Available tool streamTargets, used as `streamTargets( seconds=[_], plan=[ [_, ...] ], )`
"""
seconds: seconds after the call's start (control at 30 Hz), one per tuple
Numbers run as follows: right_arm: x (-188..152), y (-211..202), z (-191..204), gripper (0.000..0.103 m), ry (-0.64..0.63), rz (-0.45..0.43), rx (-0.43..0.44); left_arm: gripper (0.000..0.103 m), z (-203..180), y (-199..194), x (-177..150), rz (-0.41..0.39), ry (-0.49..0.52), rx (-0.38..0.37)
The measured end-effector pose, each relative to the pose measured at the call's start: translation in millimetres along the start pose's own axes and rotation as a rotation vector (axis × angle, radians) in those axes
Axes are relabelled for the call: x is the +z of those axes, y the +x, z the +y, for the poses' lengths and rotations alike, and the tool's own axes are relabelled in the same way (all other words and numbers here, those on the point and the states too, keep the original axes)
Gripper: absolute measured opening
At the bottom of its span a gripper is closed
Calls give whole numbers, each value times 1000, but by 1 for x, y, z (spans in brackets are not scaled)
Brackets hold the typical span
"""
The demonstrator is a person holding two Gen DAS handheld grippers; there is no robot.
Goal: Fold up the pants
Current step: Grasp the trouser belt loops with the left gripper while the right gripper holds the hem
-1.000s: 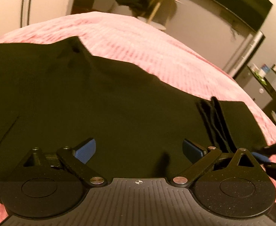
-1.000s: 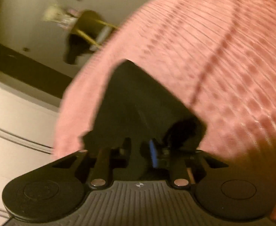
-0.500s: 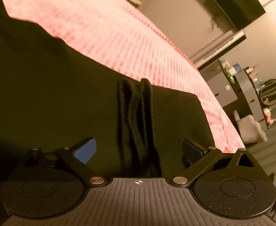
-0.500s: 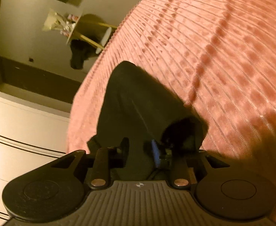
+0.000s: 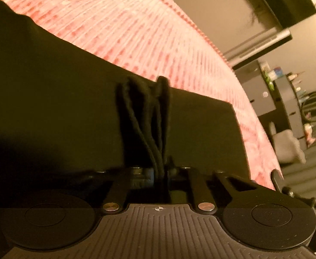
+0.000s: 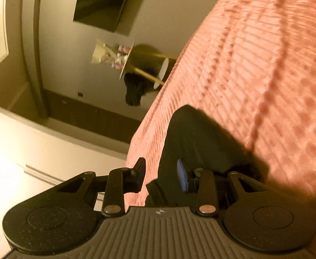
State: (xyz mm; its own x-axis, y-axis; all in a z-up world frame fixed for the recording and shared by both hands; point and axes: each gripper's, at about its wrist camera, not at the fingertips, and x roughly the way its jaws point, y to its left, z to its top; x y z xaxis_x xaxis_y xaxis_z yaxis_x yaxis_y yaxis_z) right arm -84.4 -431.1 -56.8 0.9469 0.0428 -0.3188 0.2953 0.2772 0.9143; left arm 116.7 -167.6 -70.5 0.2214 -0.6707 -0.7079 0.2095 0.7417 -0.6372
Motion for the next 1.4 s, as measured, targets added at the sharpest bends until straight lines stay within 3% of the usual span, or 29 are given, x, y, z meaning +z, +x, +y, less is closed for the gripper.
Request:
streamTargets(
  seconds=[0.2,0.27,0.33,0.47,0.5,0.57,0.63,0.7,0.73,0.77,0.87,0.93,1.03,1.1,1.2,1.3,1.4],
  plan=[
    [-1,-12,0,36,8,-14,16,10,11,-61,5,-110,49,-44],
    [-5,-12,8,59,-34,15,22,10,23,-91,8,-147,85,-30],
    [-11,-9,16,63,-65,57,22,10,39,-118,9,-175,130,-15],
    [-27,3,36,63,-169,128,-49,13,86,-148,-2,-233,144,158],
    [-30,6,41,63,-196,139,-78,17,98,-149,-5,-238,123,199],
    [-36,10,49,63,-249,150,-140,27,116,-148,-7,-222,43,186],
    [-42,18,55,63,-296,175,-209,55,125,-147,-4,-214,-15,127],
    [-48,26,59,61,-338,196,-263,57,126,-143,-1,-222,-39,101],
    [-50,29,63,57,-365,199,-285,56,127,-140,0,-222,-38,107],
    [-53,31,64,45,-386,194,-296,54,127,-137,-2,-222,-27,115],
    [-62,31,74,23,-457,137,-286,34,125,-136,-3,-226,16,159],
    [-68,35,77,22,-483,132,-264,28,126,-134,-1,-227,-16,141],
    [-84,61,78,21,-597,211,-405,13,137,-135,2,-227,-80,78],
    [-88,83,71,21,-624,300,-514,11,137,-136,2,-240,-75,66],
    [-99,98,78,21,-742,316,-562,10,129,-144,1,-298,-34,50],
    [-103,89,80,22,-757,269,-540,10,128,-162,-4,-344,-47,0],
    [-100,70,87,22,-723,181,-424,10,121,-175,-8,-378,10,85]
  ],
)
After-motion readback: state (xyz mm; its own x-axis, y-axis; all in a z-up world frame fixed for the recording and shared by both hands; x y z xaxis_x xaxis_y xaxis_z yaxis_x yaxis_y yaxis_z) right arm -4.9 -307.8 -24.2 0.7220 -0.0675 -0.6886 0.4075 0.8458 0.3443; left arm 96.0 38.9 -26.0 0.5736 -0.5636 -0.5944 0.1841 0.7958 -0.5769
